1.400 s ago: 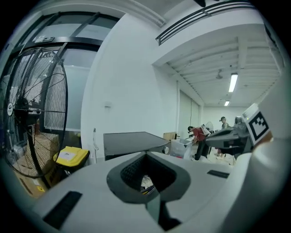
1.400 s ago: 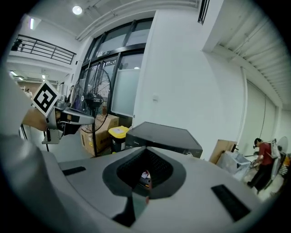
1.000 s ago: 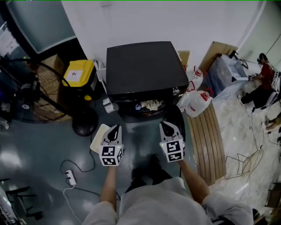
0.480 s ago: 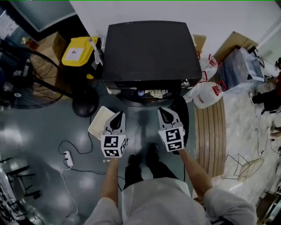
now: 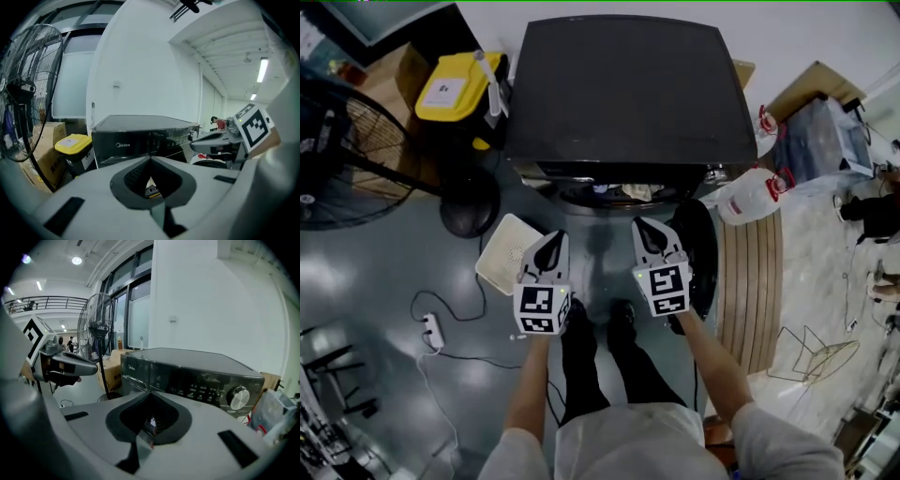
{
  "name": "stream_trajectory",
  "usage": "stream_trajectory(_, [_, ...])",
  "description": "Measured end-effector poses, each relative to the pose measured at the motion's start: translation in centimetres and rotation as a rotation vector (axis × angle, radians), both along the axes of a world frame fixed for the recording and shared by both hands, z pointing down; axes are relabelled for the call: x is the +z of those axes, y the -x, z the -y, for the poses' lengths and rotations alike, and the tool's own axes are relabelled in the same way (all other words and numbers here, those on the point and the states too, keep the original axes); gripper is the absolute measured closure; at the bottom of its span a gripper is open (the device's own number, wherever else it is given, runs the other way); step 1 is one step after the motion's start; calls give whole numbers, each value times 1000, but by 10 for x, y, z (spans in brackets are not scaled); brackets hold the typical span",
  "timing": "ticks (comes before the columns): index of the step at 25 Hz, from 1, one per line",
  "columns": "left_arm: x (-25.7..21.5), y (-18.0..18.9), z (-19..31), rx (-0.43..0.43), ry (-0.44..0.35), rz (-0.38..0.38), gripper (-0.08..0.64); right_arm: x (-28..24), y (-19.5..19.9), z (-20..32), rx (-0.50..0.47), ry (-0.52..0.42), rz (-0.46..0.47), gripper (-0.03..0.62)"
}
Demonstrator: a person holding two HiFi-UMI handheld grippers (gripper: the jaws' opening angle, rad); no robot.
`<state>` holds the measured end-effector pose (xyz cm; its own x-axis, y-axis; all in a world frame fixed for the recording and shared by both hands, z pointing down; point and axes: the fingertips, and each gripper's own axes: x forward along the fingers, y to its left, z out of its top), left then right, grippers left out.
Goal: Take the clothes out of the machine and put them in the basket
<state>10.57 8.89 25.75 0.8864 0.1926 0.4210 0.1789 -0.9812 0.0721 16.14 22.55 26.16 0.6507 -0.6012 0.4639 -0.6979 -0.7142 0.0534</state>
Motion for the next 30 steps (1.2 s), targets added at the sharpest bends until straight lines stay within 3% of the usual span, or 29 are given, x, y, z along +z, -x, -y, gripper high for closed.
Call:
stream_trajectory(12, [110,-5,42,33,55,25,541,95,-5,41,74,7,24,568])
stream_trajectory(30, [262,-8,52,12,57,20,541,283,-18,48,53,113,47,568])
